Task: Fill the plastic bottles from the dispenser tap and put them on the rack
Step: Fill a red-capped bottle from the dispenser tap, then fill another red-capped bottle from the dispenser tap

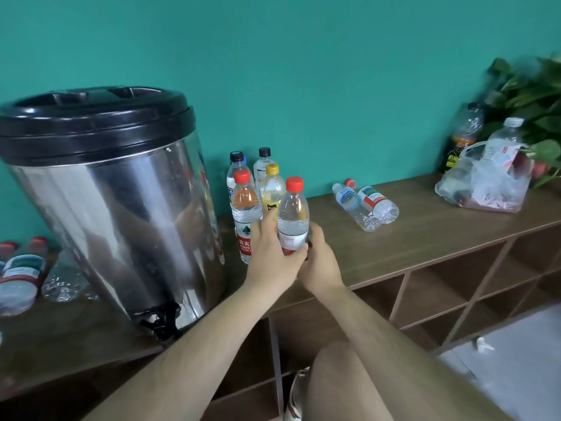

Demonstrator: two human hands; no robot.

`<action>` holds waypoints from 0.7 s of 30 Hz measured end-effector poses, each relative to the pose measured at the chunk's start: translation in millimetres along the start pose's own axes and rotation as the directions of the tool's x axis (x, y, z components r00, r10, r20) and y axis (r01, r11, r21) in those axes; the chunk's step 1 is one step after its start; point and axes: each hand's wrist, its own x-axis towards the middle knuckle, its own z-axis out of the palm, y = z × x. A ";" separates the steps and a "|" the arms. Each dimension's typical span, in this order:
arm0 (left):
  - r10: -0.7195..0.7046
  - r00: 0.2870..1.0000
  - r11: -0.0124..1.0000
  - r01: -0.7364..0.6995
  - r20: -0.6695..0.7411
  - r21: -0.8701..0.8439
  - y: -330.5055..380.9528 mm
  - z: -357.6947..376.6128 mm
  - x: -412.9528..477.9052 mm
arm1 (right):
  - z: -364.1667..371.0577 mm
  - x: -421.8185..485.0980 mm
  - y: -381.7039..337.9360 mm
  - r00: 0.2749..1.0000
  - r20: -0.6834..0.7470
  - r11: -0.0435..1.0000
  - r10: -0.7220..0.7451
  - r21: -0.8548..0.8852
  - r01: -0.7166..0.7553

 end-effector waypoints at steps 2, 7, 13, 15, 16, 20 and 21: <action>0.005 1.000 1.000 -0.006 0.021 0.006 -4.8 -2.6 -1.5 | 4.4 14.0 0.8 1.000 -0.014 0.999 -0.022 -0.029 0.022; -0.012 0.998 0.998 0.008 0.054 0.067 -16.6 -6.5 0.7 | 22.9 31.9 -1.2 0.997 0.002 0.990 -0.083 -0.118 0.083; -0.026 0.995 0.994 0.014 0.099 0.112 -28.7 -0.1 1.9 | 27.8 29.8 3.2 0.993 0.020 0.985 -0.117 -0.122 0.118; -0.018 0.992 0.994 0.004 0.123 0.111 -34.0 6.8 -0.6 | 17.9 24.8 11.8 0.990 0.043 0.976 -0.131 -0.170 0.137; -0.011 0.990 0.994 -0.005 0.140 0.113 -35.0 12.5 -0.7 | 9.9 23.5 18.0 0.991 0.037 0.968 -0.131 -0.213 0.136; 0.035 0.972 0.982 -0.076 0.231 0.171 -27.4 49.2 16.1 | -37.2 29.3 46.0 0.982 -0.106 0.916 -0.156 -0.387 0.104; 0.050 0.967 0.977 -0.099 0.252 0.189 -23.4 60.7 24.7 | -50.8 34.8 53.2 0.979 -0.138 0.900 -0.151 -0.429 0.078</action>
